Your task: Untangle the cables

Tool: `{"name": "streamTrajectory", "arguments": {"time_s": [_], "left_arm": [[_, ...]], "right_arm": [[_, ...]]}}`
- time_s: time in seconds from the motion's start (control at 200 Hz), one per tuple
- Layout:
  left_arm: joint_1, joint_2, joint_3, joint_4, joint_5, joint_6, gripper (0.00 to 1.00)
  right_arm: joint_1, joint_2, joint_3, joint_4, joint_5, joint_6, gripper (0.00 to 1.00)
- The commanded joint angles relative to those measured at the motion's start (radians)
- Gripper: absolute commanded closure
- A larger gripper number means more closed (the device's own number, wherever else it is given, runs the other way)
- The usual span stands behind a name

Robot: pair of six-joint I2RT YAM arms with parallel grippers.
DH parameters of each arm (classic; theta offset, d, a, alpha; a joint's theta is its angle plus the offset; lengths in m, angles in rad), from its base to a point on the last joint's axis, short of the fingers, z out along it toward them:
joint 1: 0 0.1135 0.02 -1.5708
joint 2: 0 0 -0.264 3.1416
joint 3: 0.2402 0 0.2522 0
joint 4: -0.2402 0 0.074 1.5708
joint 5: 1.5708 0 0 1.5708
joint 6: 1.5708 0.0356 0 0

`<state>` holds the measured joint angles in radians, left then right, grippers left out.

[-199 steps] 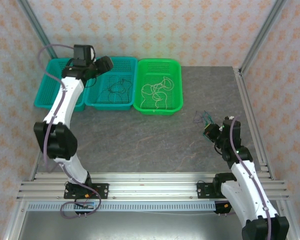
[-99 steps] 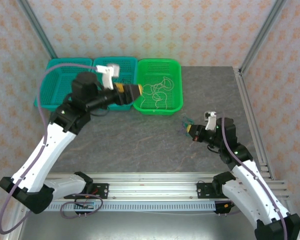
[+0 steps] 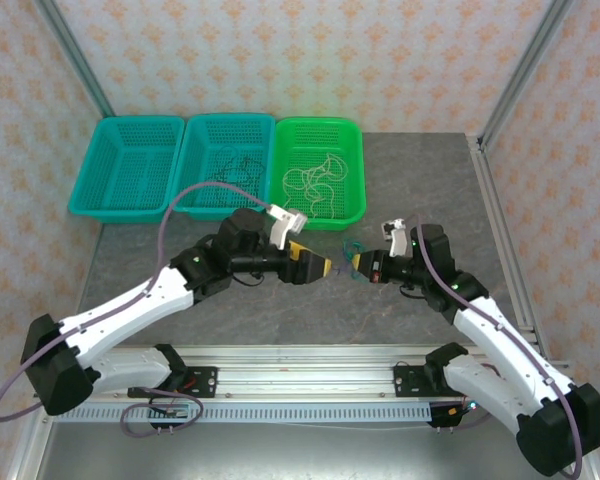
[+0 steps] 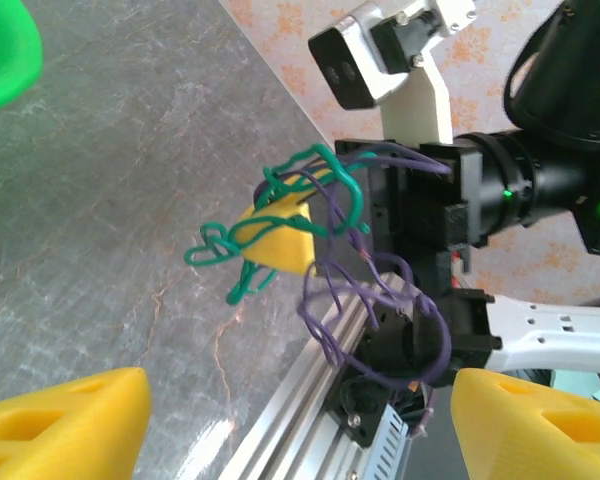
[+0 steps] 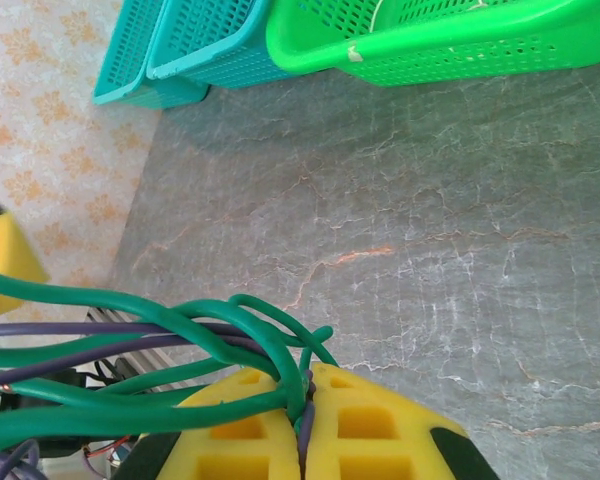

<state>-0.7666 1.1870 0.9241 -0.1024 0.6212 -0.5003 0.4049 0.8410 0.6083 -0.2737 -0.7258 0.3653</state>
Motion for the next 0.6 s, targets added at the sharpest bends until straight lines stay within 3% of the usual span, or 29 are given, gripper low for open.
{"name": "streamTrajectory", "arguments": {"time_s": [0.0,0.06,0.1,0.17,0.215,0.405,0.596], "left_arm": [[-0.026,0.051,-0.009,0.204,-0.009,-0.028,0.21],[-0.03,0.085,-0.003,0.234,-0.03,-0.029,0.24],[-0.03,0.107,0.005,0.244,-0.031,-0.059,0.34],[-0.033,0.122,0.013,0.256,-0.039,-0.068,0.79],[-0.034,0.113,0.011,0.251,-0.057,-0.064,1.0],[-0.031,-0.023,-0.012,0.093,-0.227,0.004,1.0],[-0.009,-0.179,-0.002,-0.11,-0.388,-0.006,1.0]], "right_arm": [[0.01,-0.003,0.036,0.055,-0.004,0.007,1.0],[0.016,0.001,0.038,0.056,-0.002,0.008,1.0],[0.017,0.003,0.041,0.052,0.003,0.009,1.0],[0.017,0.005,0.045,0.039,0.029,0.012,1.0],[0.017,0.003,0.048,0.022,0.06,0.011,1.0],[0.017,0.001,0.042,-0.051,0.289,-0.006,0.97],[0.017,0.027,0.012,-0.118,0.626,0.043,0.91]]}}
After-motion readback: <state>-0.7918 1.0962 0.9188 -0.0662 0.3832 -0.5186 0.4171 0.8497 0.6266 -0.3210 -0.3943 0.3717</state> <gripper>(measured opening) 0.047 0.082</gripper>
